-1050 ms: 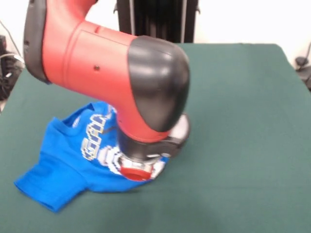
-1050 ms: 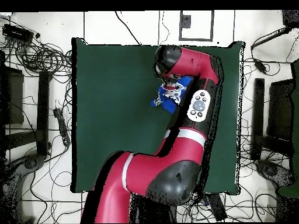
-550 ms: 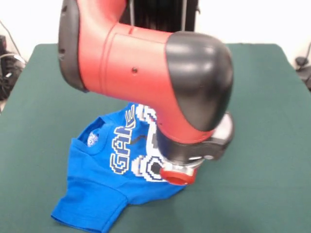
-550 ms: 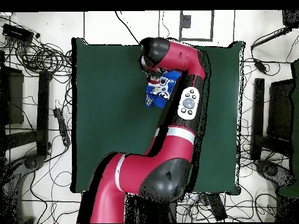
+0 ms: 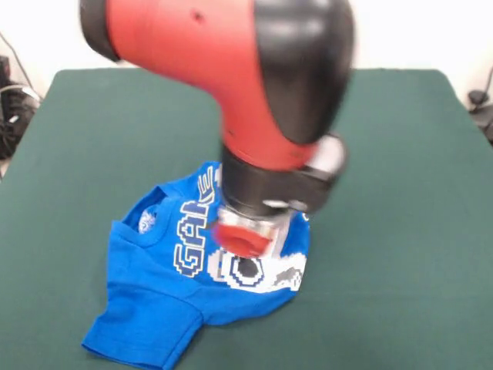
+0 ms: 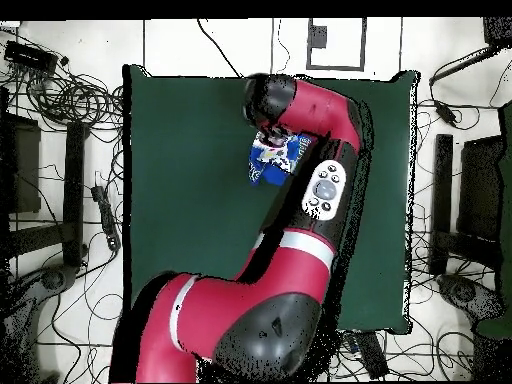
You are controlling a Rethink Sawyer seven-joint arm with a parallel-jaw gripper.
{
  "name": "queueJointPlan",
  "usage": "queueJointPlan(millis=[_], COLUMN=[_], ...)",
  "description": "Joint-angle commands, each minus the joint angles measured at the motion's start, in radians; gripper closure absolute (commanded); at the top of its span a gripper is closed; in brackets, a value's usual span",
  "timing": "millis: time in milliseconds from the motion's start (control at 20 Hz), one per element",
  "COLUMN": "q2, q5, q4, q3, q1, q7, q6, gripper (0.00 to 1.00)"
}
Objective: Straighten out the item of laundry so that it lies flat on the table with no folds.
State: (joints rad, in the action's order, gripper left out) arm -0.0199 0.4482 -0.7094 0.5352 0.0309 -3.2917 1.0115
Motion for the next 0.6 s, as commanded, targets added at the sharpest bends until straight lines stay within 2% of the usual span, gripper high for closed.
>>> queueJointPlan(millis=[50, 350, 600], q2=[0.155, 0.207, 0.206], q5=[-0.135, -0.216, -0.255], q4=[-0.464, -0.531, -0.547], q3=[-0.178, -0.248, -0.283], q1=[0.081, 0.124, 0.123], q7=[0.316, 0.330, 0.226], q6=[-0.283, -0.296, -0.329], gripper=[1.00, 1.00, 1.00])
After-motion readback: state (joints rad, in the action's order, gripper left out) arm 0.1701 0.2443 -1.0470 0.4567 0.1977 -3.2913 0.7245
